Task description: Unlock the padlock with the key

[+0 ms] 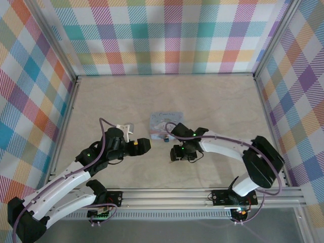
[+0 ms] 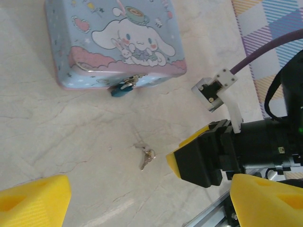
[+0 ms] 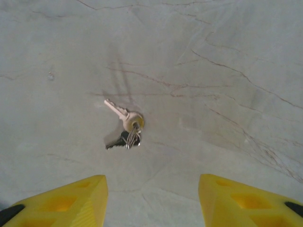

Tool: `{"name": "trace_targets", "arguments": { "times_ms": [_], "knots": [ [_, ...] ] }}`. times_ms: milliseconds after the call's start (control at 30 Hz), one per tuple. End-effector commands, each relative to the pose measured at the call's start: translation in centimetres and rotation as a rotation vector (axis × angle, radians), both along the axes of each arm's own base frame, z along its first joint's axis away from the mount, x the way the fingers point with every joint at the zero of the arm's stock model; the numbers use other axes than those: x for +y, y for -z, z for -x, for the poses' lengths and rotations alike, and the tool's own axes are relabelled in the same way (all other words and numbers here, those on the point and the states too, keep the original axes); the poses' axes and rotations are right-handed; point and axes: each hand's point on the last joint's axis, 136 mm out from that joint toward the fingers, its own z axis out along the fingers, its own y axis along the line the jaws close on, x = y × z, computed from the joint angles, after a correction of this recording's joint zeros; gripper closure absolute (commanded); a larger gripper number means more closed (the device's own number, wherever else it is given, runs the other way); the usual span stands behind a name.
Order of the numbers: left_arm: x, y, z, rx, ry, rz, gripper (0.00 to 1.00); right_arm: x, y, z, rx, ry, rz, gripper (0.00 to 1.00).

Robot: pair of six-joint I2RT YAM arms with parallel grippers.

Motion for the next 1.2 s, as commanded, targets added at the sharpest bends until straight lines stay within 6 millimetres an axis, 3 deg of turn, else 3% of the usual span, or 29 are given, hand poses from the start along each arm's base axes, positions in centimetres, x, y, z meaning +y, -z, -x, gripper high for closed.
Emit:
{"name": "trace_targets", "arguments": {
  "times_ms": [0,300,467,600,700,900,1167],
  "knots": [
    [0.8,1.3,0.3,0.03,-0.026,-0.037,0.12,0.7,0.2,-1.0,-0.025,0.035,0.045,0.48],
    [0.9,2.2,0.4,0.044,-0.036,-0.035,0.12,2.4,1.8,-1.2,0.018,0.015,0.067,0.51],
    [1.0,2.2,0.4,0.041,-0.039,-0.035,0.12,2.8,3.1,-0.8,0.06,0.016,0.078,0.59],
    [1.1,2.5,0.4,0.045,-0.043,-0.037,0.12,2.3,3.5,-0.5,0.073,0.024,0.104,0.6],
    [1.1,2.6,0.4,0.044,-0.048,-0.034,0.12,2.2,3.8,-0.1,0.091,0.021,0.102,0.66],
    [1.2,2.6,0.3,0.043,-0.056,-0.033,0.12,2.2,4.1,1.1,0.106,0.014,0.119,0.66],
    [1.3,2.7,0.2,0.047,-0.067,-0.03,0.12,2.3,5.5,2.4,0.128,0.019,0.133,0.92]
  ]
}}
